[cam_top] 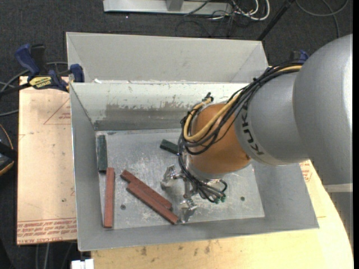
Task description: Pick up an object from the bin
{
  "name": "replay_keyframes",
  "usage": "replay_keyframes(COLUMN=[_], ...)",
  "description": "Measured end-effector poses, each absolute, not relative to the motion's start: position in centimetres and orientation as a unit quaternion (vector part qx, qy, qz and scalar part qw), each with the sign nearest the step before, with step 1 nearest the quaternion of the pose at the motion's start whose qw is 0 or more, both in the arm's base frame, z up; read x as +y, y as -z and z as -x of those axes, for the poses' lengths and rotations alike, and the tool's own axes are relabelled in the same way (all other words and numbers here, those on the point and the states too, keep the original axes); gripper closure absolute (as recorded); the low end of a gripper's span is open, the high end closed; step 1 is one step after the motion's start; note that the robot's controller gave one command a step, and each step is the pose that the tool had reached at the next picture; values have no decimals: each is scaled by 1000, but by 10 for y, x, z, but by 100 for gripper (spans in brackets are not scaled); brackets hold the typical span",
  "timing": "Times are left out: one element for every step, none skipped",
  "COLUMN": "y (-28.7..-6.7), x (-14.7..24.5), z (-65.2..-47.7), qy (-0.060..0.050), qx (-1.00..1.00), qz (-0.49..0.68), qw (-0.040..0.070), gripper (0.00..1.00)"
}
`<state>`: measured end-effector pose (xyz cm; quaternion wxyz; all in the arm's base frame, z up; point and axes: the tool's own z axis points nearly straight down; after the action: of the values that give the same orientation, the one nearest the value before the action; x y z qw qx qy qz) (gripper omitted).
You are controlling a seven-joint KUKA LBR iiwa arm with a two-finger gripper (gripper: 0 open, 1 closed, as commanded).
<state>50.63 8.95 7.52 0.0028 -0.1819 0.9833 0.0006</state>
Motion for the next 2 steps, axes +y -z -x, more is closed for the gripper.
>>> replay_keyframes(y=[-75, -78], x=[90, 157], z=[-506, -515], qy=[-1, 0], qx=[983, 990], qz=[182, 142], qw=[3, 3], gripper=[0, 100])
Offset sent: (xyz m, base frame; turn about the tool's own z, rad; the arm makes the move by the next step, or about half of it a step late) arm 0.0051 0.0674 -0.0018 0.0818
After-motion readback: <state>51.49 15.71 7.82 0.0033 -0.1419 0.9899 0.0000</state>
